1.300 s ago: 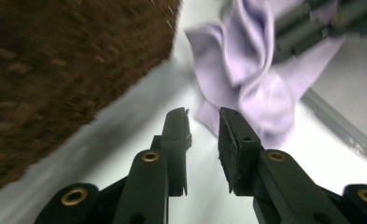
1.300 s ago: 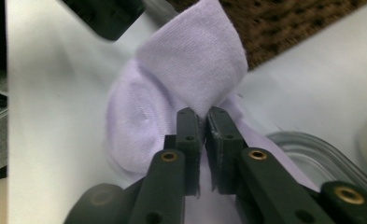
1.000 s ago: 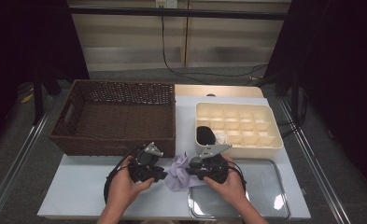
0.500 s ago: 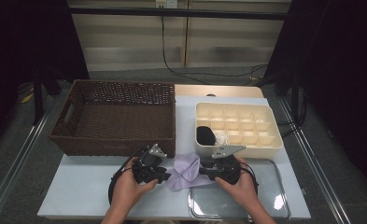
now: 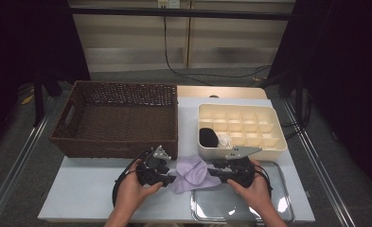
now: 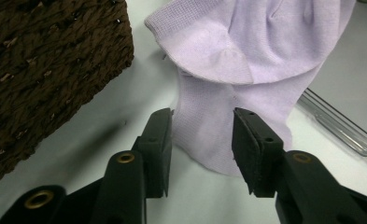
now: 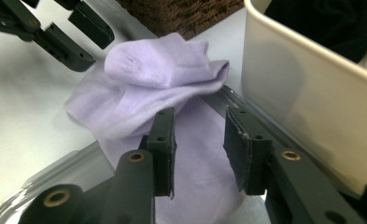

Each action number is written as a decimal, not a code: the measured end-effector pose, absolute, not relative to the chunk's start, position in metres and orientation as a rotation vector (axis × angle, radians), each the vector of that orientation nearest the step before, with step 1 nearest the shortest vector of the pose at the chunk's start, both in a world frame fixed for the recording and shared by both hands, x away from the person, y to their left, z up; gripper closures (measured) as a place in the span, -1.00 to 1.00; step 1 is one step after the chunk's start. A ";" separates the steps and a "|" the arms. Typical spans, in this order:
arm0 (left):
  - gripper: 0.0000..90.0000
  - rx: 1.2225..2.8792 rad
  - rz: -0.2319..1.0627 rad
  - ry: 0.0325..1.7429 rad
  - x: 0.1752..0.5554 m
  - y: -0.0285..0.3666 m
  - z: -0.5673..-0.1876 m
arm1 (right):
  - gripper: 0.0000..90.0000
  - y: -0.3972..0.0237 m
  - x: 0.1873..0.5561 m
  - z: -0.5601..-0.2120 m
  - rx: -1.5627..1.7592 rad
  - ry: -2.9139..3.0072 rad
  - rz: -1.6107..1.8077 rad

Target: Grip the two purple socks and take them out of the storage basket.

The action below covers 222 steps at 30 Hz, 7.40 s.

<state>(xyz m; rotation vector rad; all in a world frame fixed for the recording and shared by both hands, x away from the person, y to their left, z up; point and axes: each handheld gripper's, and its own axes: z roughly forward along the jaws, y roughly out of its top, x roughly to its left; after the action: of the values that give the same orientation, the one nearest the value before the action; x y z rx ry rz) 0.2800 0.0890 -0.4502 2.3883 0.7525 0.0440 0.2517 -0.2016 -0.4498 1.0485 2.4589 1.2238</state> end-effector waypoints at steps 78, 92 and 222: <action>0.85 2.379 0.133 0.767 0.274 0.092 -0.466 | 0.95 -0.179 0.247 -0.463 0.934 2.592 1.127; 0.93 2.388 0.113 0.775 0.274 0.091 -0.465 | 0.95 -0.207 0.247 -0.462 0.975 2.584 1.155; 0.82 2.392 0.008 0.814 0.258 0.085 -0.456 | 0.75 -0.208 0.255 -0.460 0.924 2.594 1.073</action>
<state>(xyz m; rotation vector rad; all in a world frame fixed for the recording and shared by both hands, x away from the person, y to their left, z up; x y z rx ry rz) 0.2581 0.0853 -0.4558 2.3920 0.8135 0.0084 0.2550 -0.2085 -0.4598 0.9243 2.5940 1.0729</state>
